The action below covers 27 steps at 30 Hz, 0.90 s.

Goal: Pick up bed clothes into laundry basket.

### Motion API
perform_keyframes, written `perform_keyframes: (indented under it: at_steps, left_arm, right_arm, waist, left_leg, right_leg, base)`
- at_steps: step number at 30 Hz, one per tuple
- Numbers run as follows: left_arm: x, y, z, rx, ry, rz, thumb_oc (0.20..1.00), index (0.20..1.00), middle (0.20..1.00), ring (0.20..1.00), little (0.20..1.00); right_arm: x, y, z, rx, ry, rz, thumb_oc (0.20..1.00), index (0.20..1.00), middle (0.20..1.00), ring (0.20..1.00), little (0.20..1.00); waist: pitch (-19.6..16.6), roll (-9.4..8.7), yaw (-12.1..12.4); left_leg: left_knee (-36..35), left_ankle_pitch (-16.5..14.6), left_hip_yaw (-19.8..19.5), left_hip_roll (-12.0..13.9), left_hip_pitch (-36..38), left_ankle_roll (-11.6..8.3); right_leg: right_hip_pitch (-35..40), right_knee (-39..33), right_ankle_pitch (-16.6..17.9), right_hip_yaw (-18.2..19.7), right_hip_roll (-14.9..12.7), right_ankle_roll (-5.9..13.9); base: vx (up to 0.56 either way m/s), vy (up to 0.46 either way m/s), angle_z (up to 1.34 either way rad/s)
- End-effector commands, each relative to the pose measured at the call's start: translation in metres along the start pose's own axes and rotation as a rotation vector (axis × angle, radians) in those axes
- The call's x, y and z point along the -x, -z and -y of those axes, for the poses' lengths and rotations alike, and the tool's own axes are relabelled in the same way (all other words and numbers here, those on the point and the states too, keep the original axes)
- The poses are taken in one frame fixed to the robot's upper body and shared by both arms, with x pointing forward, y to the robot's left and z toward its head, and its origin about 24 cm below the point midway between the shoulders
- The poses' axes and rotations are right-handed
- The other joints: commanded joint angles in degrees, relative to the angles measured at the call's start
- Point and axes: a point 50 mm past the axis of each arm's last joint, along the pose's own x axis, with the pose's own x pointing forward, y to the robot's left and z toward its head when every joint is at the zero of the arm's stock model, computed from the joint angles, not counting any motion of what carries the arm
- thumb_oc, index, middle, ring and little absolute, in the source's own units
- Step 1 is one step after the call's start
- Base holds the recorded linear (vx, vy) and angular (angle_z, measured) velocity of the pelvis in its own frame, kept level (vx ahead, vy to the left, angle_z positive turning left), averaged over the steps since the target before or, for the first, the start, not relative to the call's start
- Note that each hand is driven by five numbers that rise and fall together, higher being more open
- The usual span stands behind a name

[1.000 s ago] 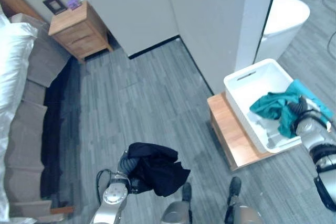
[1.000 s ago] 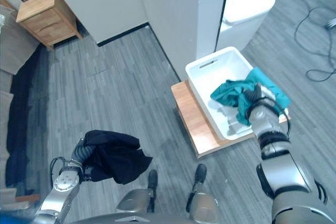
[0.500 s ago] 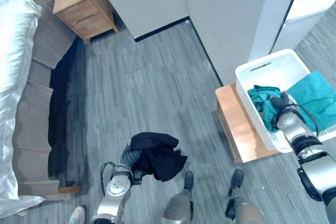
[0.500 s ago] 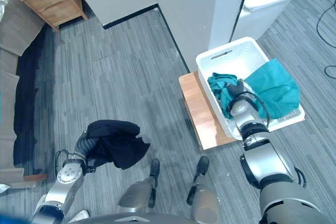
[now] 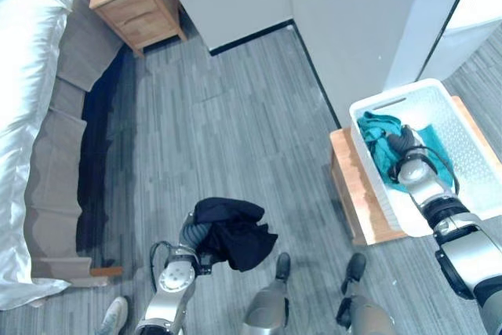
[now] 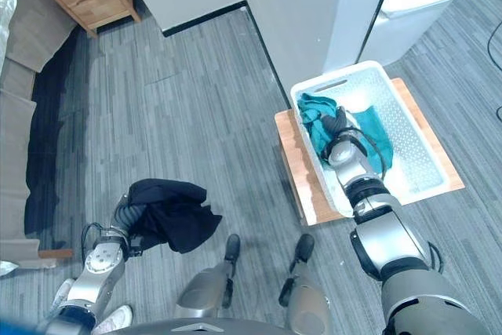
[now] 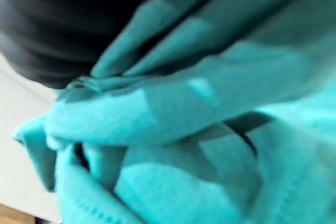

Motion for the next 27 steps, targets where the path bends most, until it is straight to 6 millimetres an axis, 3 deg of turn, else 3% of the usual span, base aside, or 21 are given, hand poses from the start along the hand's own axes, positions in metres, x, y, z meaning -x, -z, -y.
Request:
perform_keyframes:
  at_steps: [1, 2, 7, 10, 13, 16, 20, 22, 24, 27]
  left_arm:
    - [-0.009, -0.03, -0.015, -0.049, -0.009, 0.146, 0.2, 0.2, 0.2, 0.2, 0.2]
    - [-0.009, -0.03, -0.017, -0.054, -0.017, 0.148, 0.2, 0.2, 0.2, 0.2, 0.2]
    - [-0.007, -0.028, -0.018, -0.042, -0.023, 0.14, 0.2, 0.2, 0.2, 0.2, 0.2]
    - [-0.007, -0.029, -0.018, -0.036, -0.029, 0.14, 0.2, 0.2, 0.2, 0.2, 0.2]
    - [-0.009, -0.032, -0.017, -0.026, -0.037, 0.149, 0.2, 0.2, 0.2, 0.2, 0.2]
    - [-0.014, -0.048, -0.022, -0.04, -0.052, 0.21, 0.2, 0.2, 0.2, 0.2, 0.2]
    - [-0.016, -0.07, -0.036, -0.042, -0.101, 0.298, 0.2, 0.2, 0.2, 0.2, 0.2]
    - [-0.01, -0.091, -0.051, -0.012, -0.155, 0.386, 0.2, 0.2, 0.2, 0.2, 0.2]
    - [-0.003, -0.116, -0.058, 0.011, -0.184, 0.498, 0.2, 0.2, 0.2, 0.2, 0.2]
    - [0.005, -0.142, -0.054, 0.008, -0.169, 0.617, 0.2, 0.2, 0.2, 0.2, 0.2]
  right_arm:
    - [-0.015, -0.035, 0.039, 0.065, 0.133, 0.12, 0.2, 0.2, 0.2, 0.2, 0.2]
    - [-0.018, -0.022, 0.051, 0.111, 0.162, 0.064, 1.0, 1.0, 1.0, 1.0, 1.0]
    - [-0.018, -0.002, 0.067, 0.131, 0.204, -0.026, 1.0, 1.0, 1.0, 1.0, 1.0]
    - [-0.018, -0.007, 0.065, 0.128, 0.206, -0.001, 1.0, 1.0, 1.0, 1.0, 1.0]
    - [-0.014, -0.022, 0.05, 0.098, 0.187, 0.084, 1.0, 1.0, 1.0, 1.0, 1.0]
    - [-0.008, -0.04, 0.045, 0.069, 0.184, 0.189, 1.0, 1.0, 1.0, 1.0, 1.0]
    - [0.005, -0.05, 0.045, 0.064, 0.176, 0.304, 1.0, 1.0, 1.0, 1.0, 1.0]
    - [0.03, -0.037, 0.05, 0.04, 0.184, 0.377, 1.0, 1.0, 1.0, 1.0, 1.0]
    - [0.064, 0.002, 0.057, -0.017, 0.21, 0.355, 1.0, 1.0, 1.0, 1.0, 1.0]
    - [0.099, 0.051, 0.036, -0.062, 0.129, 0.238, 1.0, 1.0, 1.0, 1.0, 1.0]
  waist:
    - [-0.7, -3.69, -1.0]
    - [-0.4, -3.6, -1.4]
    - [-0.1, -3.11, -2.0]
    - [-0.1, -3.09, -2.5]
    - [-1.0, -3.53, -3.4]
    - [-2.1, -4.43, -4.4]
    - [-3.1, -5.8, -5.6]
    - [-4.3, -7.21, -7.1]
    - [-5.5, -8.32, -8.9]
    - [-6.7, -8.94, -11.5]
  left_leg:
    - [-0.1, 3.4, 2.8, -0.3, -2.7, -2.44]
    - [-0.1, 3.5, 3.1, -0.4, -2.9, -2.42]
    - [-0.1, 3.7, 4.4, -0.1, -2.9, -2.58]
    - [-0.1, 3.5, 4.9, 0.2, -2.4, -2.53]
    - [-0.1, 2.9, 6.0, 0.6, -0.8, -2.29]
    - [-0.1, 2.1, 6.7, 1.2, 0.7, -2.22]
    - [-0.1, 1.3, 7.5, 1.7, 2.3, -2.1]
    - [-0.1, 0.5, 8.5, 2.2, 3.9, -1.86]
    - [-0.1, -0.3, 9.2, 2.6, 5.6, -1.64]
    - [-0.1, -0.9, 10.7, 3.0, 7.0, -1.17]
  right_leg:
    - [3.8, 0.8, -8.6, 2.3, -4.0, 2.9]
    - [3.2, 0.8, -8.3, 2.7, -4.0, 3.04]
    - [2.6, 0.8, -8.4, 3.7, -4.0, 3.17]
    - [2.8, 0.8, -8.5, 4.3, -3.8, 3.15]
    - [4.0, 0.8, -8.9, 5.1, -3.5, 2.98]
    - [5.3, 0.8, -9.3, 5.5, -3.4, 2.88]
    - [6.3, 0.8, -9.5, 6.0, -3.1, 2.96]
    - [7.4, 0.8, -9.6, 6.7, -2.9, 2.99]
    - [8.7, 0.8, -10.0, 7.4, -2.5, 3.07]
    - [8.9, 0.8, -9.8, 8.8, -2.2, 3.38]
  base:
    - [-0.04, 0.02, -0.05]
    - [-0.03, 0.015, -0.05]
    - [-0.02, 0.022, -0.12]
    - [0.0, 0.011, -0.17]
    - [0.03, -0.005, -0.14]
    - [0.03, -0.014, -0.15]
    - [0.03, -0.012, -0.04]
    - [0.07, -0.027, -0.06]
    - [0.07, -0.019, -0.22]
    - [0.05, 0.013, -0.27]
